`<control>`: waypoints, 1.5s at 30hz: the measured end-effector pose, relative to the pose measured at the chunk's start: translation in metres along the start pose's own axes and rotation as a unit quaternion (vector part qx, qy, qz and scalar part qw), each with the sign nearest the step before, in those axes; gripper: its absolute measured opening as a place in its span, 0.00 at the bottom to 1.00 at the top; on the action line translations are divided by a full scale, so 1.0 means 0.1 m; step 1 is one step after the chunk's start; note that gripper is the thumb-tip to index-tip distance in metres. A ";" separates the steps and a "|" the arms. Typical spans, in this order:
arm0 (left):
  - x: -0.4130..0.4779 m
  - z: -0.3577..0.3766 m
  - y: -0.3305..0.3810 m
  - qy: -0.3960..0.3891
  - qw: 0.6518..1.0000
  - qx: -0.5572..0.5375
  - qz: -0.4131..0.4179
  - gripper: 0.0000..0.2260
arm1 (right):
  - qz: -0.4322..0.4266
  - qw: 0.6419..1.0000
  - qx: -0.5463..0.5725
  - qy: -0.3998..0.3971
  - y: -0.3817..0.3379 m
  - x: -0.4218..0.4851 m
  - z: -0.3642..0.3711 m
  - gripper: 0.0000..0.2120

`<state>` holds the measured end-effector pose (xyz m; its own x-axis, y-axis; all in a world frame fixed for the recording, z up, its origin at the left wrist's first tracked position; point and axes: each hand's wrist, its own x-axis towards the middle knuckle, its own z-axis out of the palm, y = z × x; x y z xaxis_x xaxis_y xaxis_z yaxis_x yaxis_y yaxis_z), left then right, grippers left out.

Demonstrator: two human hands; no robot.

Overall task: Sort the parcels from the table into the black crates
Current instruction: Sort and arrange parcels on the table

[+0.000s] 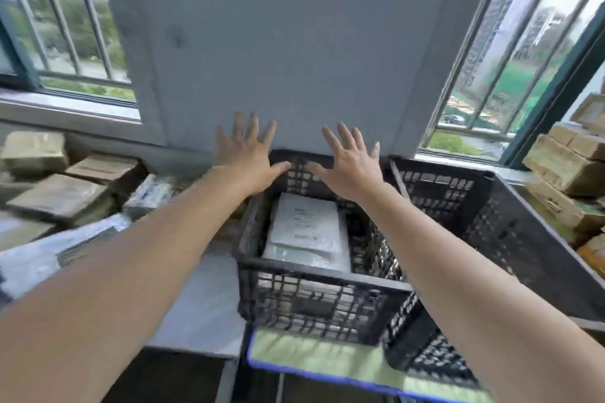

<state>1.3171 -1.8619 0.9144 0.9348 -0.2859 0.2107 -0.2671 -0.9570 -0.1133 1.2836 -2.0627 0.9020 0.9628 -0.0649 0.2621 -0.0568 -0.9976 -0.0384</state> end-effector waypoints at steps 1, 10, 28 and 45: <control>-0.13 0.00 -0.29 -0.003 1.000 0.002 -0.011 0.39 | -0.020 1.000 0.008 -0.008 -0.30 -0.01 0.02 0.39; -0.99 0.33 -2.42 -0.037 0.988 -0.013 -0.149 0.38 | -0.180 0.981 0.057 -0.047 -2.57 0.14 0.45 0.38; -0.78 2.54 -4.29 -0.272 0.941 -0.083 -0.183 0.39 | -0.083 0.933 0.114 -0.331 -4.63 0.53 2.79 0.52; -0.76 3.48 -4.63 -0.304 0.925 -0.204 -0.105 0.37 | 0.013 0.931 0.089 -0.354 -4.79 0.38 3.01 0.55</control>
<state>1.4508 -1.3801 0.6126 0.9015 -0.1302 -0.4128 -0.0151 -0.9626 0.2707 1.4267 -1.5801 0.6402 0.8976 0.0046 -0.4407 -0.0992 -0.9722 -0.2122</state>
